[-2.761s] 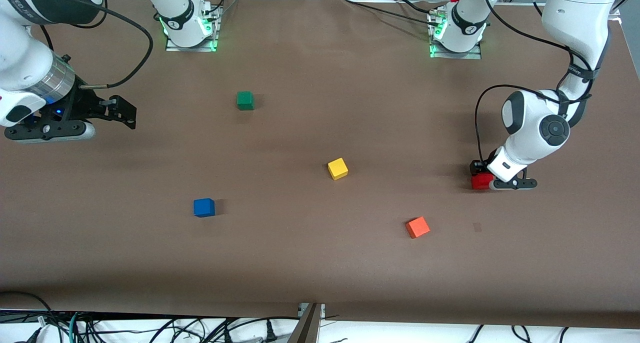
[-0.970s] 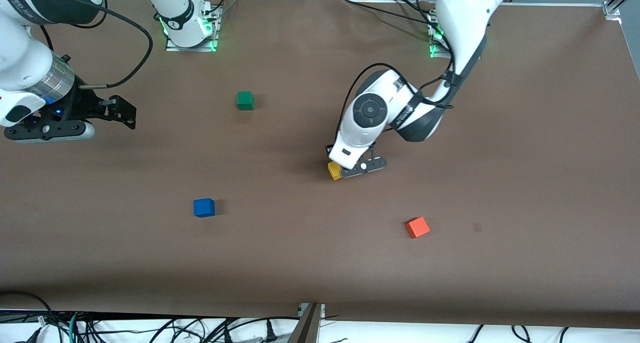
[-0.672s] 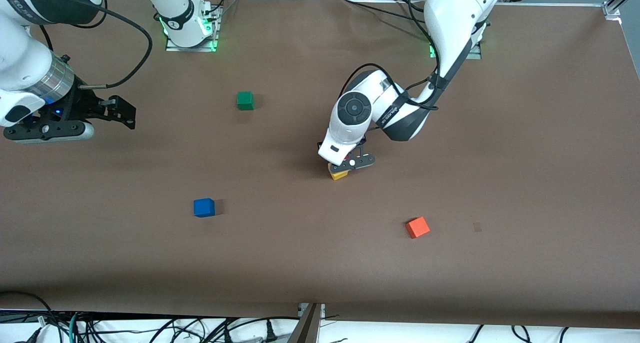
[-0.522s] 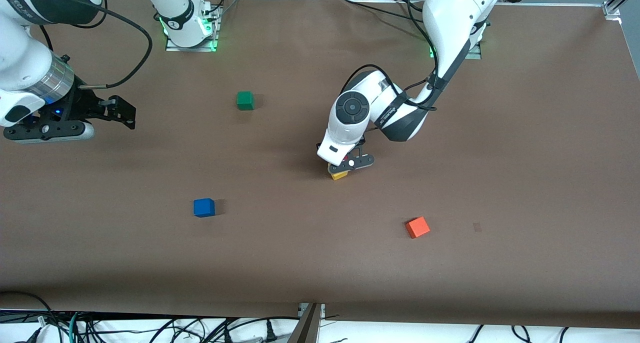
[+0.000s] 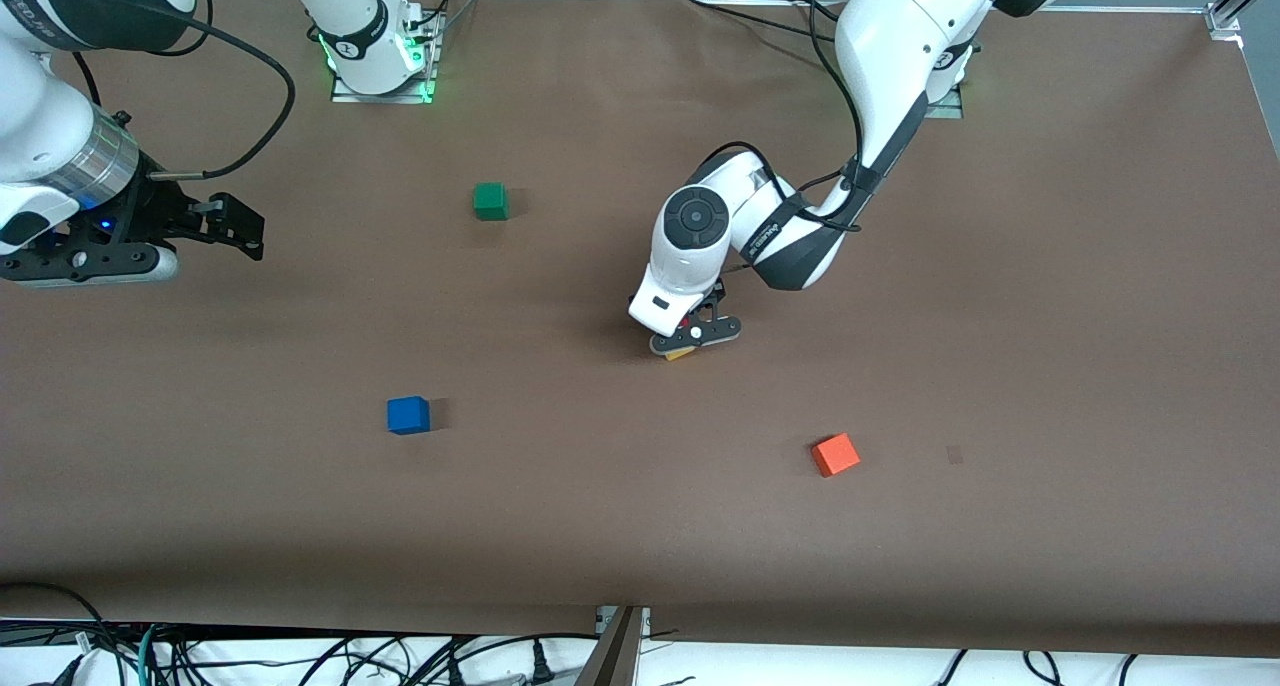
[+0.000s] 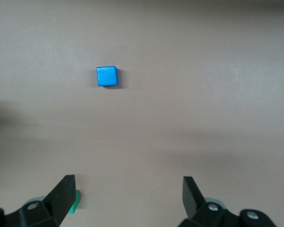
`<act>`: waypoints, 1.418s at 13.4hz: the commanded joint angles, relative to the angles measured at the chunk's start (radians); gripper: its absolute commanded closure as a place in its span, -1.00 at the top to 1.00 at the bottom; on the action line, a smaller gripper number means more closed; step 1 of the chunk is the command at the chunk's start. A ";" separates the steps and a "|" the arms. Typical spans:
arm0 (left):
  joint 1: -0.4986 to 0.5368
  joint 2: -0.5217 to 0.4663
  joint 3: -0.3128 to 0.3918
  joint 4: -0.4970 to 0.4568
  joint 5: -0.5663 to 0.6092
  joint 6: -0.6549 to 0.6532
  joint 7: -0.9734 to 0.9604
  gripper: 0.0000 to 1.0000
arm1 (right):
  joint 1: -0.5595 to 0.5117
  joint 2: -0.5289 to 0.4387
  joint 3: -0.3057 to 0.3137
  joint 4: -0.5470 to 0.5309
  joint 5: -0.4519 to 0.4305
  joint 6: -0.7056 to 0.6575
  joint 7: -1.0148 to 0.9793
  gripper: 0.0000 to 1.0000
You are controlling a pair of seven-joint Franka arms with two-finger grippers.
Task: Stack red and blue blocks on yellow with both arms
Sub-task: 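Open the left gripper while the right gripper reaches toward the blue cube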
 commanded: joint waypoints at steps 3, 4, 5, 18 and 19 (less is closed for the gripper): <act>-0.014 0.010 0.010 0.024 0.033 -0.004 -0.026 0.10 | 0.000 -0.005 0.006 -0.005 -0.001 0.005 -0.001 0.99; -0.012 0.010 0.011 0.022 0.033 -0.004 -0.026 0.47 | -0.002 -0.002 0.006 -0.005 0.002 0.006 0.000 0.99; -0.012 0.010 0.014 0.022 0.033 -0.005 -0.026 0.92 | -0.006 0.004 0.006 -0.005 0.017 0.011 0.000 0.99; 0.261 -0.168 0.027 0.278 0.021 -0.480 0.396 1.00 | -0.022 0.355 0.003 -0.004 0.068 0.237 -0.010 1.00; 0.310 -0.179 0.016 0.294 0.010 -0.531 0.446 1.00 | -0.020 0.423 0.003 -0.004 0.067 0.308 -0.012 1.00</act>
